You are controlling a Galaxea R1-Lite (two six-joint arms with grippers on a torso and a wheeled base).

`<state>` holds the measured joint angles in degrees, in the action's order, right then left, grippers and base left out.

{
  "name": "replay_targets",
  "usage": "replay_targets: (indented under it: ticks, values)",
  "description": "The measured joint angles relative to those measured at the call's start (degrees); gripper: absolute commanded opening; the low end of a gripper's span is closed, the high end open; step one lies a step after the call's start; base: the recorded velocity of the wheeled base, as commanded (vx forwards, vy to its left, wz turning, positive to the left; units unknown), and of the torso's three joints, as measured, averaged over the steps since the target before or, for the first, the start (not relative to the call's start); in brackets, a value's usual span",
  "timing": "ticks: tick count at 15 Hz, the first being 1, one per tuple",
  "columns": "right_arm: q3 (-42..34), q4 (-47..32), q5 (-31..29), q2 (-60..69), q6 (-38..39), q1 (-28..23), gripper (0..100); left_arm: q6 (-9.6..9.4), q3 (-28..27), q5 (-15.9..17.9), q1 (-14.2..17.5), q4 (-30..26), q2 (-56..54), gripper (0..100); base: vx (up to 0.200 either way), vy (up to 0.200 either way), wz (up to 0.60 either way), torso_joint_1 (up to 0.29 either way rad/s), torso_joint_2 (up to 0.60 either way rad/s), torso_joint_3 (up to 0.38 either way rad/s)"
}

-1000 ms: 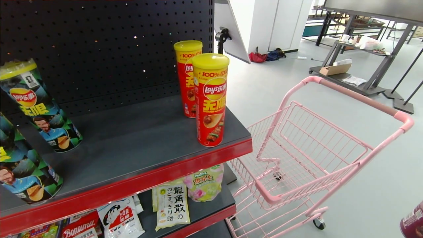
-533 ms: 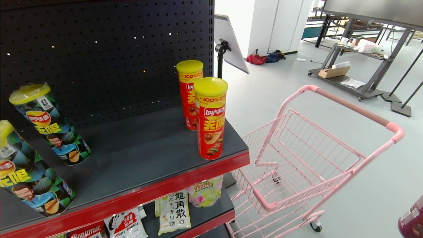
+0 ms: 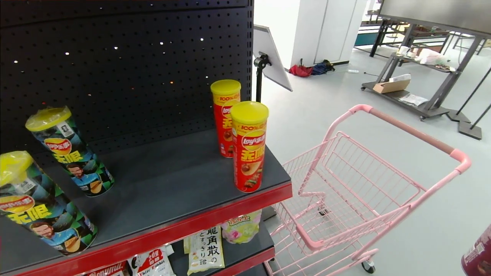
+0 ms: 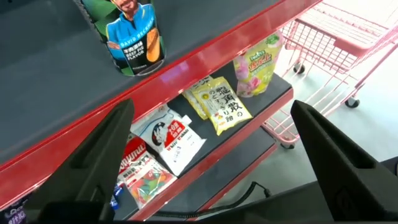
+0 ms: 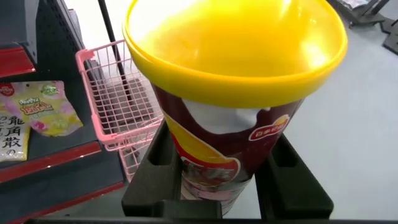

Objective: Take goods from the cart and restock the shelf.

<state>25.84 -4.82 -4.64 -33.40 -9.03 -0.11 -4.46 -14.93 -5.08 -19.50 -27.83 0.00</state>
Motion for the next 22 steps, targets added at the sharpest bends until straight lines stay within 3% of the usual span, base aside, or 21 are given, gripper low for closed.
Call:
replay_targets:
  ticks: [8,19,22]
  values:
    - [-0.88,-0.05,0.09,0.27,0.01,0.01,0,0.00,0.00,0.00,-0.01,-0.02,0.00,100,0.000,0.000,0.60,0.004,0.00,0.002]
    - [-9.47,-0.40,-0.17,14.75,0.50,-0.18,0,-0.22,0.00,0.38,-0.01,-0.02,0.00,100,0.000,0.000,0.00,0.000,0.00,0.000]
    - [-12.23,-0.73,-0.15,20.57,0.50,-0.13,0,-0.21,0.00,0.38,0.00,-0.05,0.00,100,0.000,0.200,0.00,-0.002,0.00,0.004]
